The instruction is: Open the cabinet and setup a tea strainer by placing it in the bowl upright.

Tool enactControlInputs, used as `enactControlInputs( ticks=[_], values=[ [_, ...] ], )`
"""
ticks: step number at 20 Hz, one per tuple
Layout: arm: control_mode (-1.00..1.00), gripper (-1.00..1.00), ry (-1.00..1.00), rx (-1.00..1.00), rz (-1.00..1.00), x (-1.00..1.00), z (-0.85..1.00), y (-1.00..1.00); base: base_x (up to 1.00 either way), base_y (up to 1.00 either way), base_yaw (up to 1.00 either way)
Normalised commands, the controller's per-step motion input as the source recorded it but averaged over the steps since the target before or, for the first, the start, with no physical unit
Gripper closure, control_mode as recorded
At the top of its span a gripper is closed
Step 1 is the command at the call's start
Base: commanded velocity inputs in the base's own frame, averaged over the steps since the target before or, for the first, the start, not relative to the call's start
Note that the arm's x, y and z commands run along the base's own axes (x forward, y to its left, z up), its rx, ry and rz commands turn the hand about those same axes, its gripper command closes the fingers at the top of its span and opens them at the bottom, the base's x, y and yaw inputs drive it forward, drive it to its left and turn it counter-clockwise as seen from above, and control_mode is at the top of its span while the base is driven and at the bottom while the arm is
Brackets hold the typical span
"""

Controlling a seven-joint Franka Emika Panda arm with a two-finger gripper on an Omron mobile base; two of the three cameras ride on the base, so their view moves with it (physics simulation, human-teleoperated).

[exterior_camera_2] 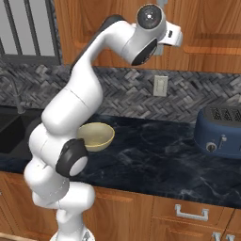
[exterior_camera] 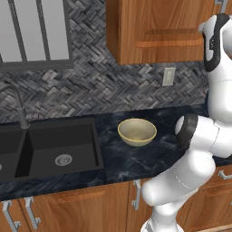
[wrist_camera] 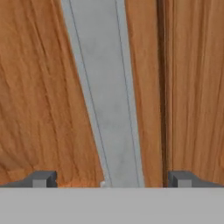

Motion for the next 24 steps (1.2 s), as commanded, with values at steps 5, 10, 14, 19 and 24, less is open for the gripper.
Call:
enactControlInputs(
  ticks=[5,10,14,19,24],
  values=[
    [-1.0,-1.0,0.0,0.0,0.07,0.33,0.0,-0.07,0.0,0.0,0.0],
    [-1.0,1.0,0.0,0.0,0.01,0.09,0.0,0.0,0.0,0.0,0.0],
    [-1.0,1.0,0.0,0.0,0.0,0.02,0.0,0.0,0.0,0.0,0.0],
    [-1.0,1.0,0.0,0.0,0.0,0.0,0.0,0.0,0.0,0.0,0.0],
    [-1.0,1.0,0.0,0.0,0.0,-0.05,0.0,0.0,0.0,0.0,0.0]
  ],
)
